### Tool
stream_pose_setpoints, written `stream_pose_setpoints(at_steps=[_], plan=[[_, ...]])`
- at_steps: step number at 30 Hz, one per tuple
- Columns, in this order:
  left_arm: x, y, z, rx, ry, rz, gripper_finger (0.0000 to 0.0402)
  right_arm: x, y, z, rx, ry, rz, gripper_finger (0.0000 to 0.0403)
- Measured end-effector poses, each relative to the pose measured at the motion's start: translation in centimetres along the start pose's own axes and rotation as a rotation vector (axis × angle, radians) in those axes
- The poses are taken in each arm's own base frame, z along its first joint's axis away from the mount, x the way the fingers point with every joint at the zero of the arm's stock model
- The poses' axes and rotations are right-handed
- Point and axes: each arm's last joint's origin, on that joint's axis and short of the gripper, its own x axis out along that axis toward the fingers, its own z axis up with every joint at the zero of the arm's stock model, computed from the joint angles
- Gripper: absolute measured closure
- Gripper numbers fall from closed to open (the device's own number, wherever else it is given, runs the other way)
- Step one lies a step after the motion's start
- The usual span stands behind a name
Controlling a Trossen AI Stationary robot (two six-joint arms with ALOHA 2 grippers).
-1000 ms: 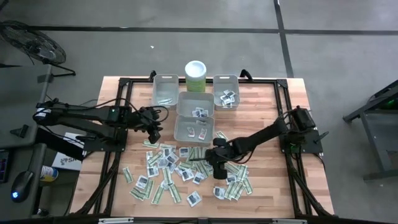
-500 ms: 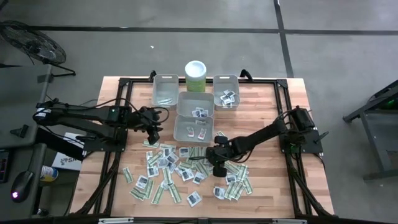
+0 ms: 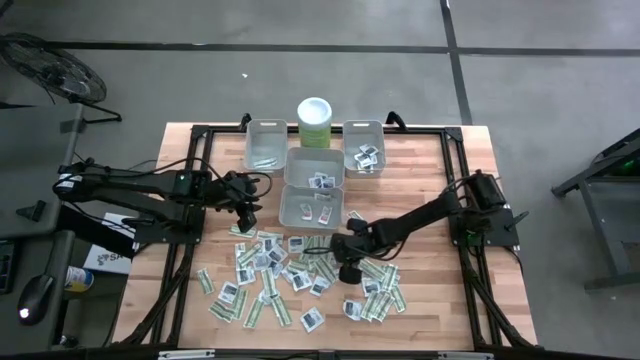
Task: Pick & Place First Aid Supplies
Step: Put the middle alcohol pad into the top center bin
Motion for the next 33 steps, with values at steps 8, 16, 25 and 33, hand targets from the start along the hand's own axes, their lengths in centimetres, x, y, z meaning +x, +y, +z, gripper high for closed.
stream_pose_setpoints(at_steps=[8,16,25,33], plan=[[0.0,0.0,0.0,0.000,0.001,-0.003,0.0271,-3.0,-0.1,0.4,0.021,-0.032,0.018,0.0396],[0.0,0.0,0.1,-0.002,-0.004,-0.008,0.0271,-5.2,-0.1,1.0,0.032,-0.099,0.027,0.0400],[0.0,0.0,0.1,-0.002,-0.004,-0.008,0.0271,-7.8,-1.4,2.5,0.105,-0.245,-0.025,0.0399],[0.0,-0.1,0.1,-0.002,-0.005,-0.008,0.0271,-9.0,-4.9,6.1,0.187,-0.506,-0.024,0.0401]])
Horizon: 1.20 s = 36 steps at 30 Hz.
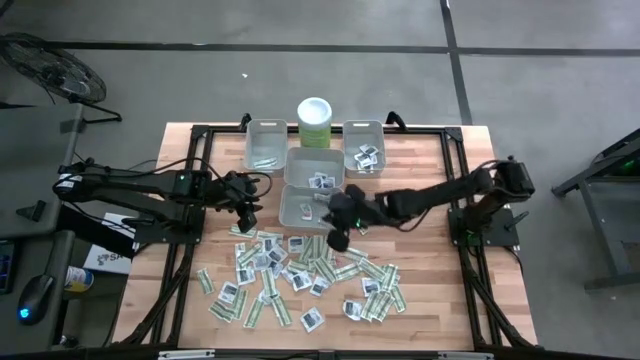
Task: Pick & Place First Aid Supplies
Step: Put the middle alcohol pad into the top center bin
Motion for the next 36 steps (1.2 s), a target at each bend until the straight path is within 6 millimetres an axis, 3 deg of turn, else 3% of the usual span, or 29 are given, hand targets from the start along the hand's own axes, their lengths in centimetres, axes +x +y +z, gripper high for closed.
stream_pose_setpoints(at_steps=[8,14,18,28,36], plan=[[0.0,0.0,0.0,0.000,0.000,0.001,0.0271,1.1,-5.6,3.3,0.098,-0.136,-0.101,0.0399],[0.0,0.0,0.0,0.001,0.000,0.002,0.0271,1.9,-10.3,4.0,0.127,-0.122,-0.195,0.0396],[0.0,0.0,0.0,0.001,-0.001,0.002,0.0271,2.3,-12.4,4.0,0.118,-0.080,-0.196,0.0388],[0.0,0.0,0.0,0.004,-0.002,0.003,0.0271,3.4,-14.3,3.1,0.006,0.032,-0.094,0.0380],[0.0,0.0,0.0,0.004,-0.002,0.002,0.0271,4.0,-14.2,2.9,0.015,0.030,-0.066,0.0296]])
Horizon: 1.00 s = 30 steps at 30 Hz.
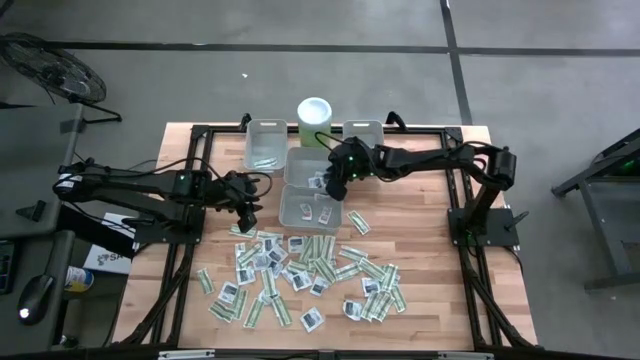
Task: Pick & Place First Aid Supplies
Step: Put the middle alcohol pad into the top center bin, then put the bandage pack into the left bin
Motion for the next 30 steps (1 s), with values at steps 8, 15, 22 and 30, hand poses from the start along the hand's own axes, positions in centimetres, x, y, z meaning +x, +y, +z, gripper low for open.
stream_pose_setpoints(at_steps=[8,15,22,30], plan=[[0.0,0.0,0.0,0.000,0.004,0.000,0.0271,-1.4,0.0,0.3,0.096,0.014,-0.030,0.0233],[0.0,0.0,0.0,0.001,0.004,-0.001,0.0271,-5.8,0.7,0.2,-0.001,0.131,-0.032,0.0230],[0.0,0.0,0.0,0.000,0.003,-0.002,0.0271,-8.4,2.8,-2.9,-0.239,0.446,0.020,0.0230],[0.0,0.0,0.0,0.000,0.003,-0.002,0.0271,-7.9,6.4,-5.4,-0.564,0.577,0.116,0.0231]])
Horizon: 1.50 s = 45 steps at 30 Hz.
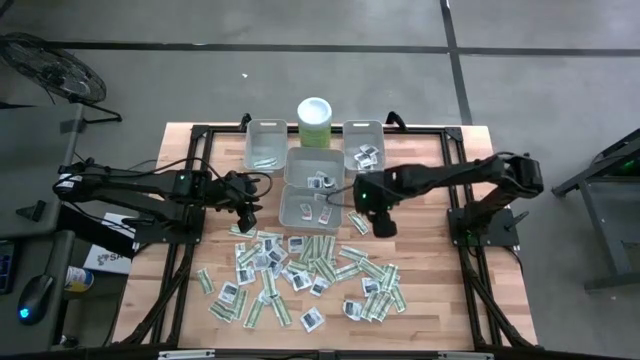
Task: Pick & Place First Aid Supplies
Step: Put the bandage pack into the left bin
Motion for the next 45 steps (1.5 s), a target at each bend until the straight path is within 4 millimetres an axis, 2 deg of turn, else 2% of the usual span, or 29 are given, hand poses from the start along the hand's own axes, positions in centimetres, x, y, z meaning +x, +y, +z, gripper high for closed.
stream_pose_setpoints(at_steps=[5,11,21,28,38,45], plan=[[0.0,0.0,0.0,0.000,0.000,-0.001,0.0271,1.7,1.0,0.4,-0.115,0.046,0.011,0.0232],[0.0,0.0,0.0,0.000,-0.001,0.000,0.0271,4.2,1.4,0.7,-0.142,0.090,0.079,0.0231],[0.0,0.0,0.0,0.000,-0.001,0.001,0.0271,6.6,2.7,0.9,-0.254,0.127,0.136,0.0251],[0.0,0.0,0.0,-0.001,-0.001,0.002,0.0271,7.1,2.5,1.1,-0.264,0.123,0.069,0.0252],[0.0,0.0,0.0,0.000,0.000,0.001,0.0271,7.2,2.5,1.1,-0.265,0.121,0.084,0.0260],[0.0,0.0,0.0,0.000,0.000,0.001,0.0271,8.4,2.8,-0.7,-0.265,0.149,0.084,0.0261]])
